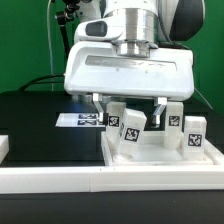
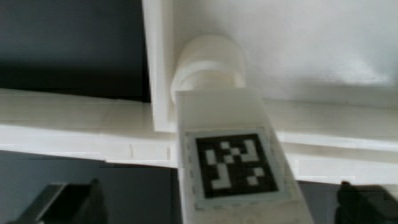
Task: Assemble square table
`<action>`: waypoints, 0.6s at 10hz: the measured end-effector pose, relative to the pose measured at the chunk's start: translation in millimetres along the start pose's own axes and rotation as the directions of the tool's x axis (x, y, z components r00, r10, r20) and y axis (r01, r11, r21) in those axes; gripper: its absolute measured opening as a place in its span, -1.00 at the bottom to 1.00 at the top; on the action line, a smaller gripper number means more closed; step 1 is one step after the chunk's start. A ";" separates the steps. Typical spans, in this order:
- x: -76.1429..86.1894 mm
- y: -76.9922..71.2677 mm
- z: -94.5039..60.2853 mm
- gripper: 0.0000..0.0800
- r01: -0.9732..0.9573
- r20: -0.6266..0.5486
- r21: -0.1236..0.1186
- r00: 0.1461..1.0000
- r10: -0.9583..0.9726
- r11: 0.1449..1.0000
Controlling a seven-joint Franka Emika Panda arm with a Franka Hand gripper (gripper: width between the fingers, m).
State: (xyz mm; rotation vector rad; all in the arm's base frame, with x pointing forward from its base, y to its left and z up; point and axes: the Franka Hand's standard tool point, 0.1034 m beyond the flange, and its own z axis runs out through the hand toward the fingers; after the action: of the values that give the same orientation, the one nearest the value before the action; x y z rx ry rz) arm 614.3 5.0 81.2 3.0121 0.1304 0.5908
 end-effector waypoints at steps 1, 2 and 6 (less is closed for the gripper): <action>-0.1 0.0 0.1 0.62 0.000 0.000 0.000 1.000 0.000 1.000; -0.1 0.4 0.1 0.62 0.000 0.000 0.000 1.000 0.000 1.000; 4.0 7.0 -9.4 0.62 -0.014 0.027 0.011 1.000 0.014 1.000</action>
Offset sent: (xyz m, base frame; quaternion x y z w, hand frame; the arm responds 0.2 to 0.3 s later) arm -0.0006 -0.0087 0.0146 -0.0093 -0.0162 -0.0220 0.9996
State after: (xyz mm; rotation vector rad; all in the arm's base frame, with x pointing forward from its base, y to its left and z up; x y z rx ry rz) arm 615.0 -1.1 92.0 3.0329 0.1118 0.5529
